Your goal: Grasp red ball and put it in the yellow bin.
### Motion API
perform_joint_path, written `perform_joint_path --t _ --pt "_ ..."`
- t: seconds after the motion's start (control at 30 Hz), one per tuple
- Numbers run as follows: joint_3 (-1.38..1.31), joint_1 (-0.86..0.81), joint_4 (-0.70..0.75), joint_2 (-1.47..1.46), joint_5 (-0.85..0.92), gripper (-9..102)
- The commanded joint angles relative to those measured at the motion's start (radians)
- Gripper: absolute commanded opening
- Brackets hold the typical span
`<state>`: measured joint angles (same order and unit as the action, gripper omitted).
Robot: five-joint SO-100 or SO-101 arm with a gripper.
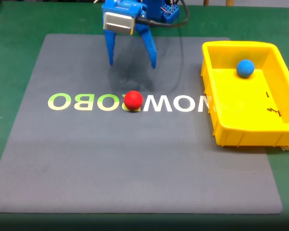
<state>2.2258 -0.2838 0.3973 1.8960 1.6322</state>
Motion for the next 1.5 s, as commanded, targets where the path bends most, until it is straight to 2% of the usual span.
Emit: perform_joint_path --t 0.0,0.53,0.93,1.37,1.47 --pt "-0.118 -0.018 -0.031 -0.043 -0.009 40" --pt "-0.354 0.049 -0.04 -0.405 0.014 40" --pt "-0.459 0.069 -0.04 -0.497 0.011 40" --pt "-0.508 0.081 -0.04 -0.574 0.017 37" --pt "-0.522 0.086 -0.037 -0.586 0.02 29"
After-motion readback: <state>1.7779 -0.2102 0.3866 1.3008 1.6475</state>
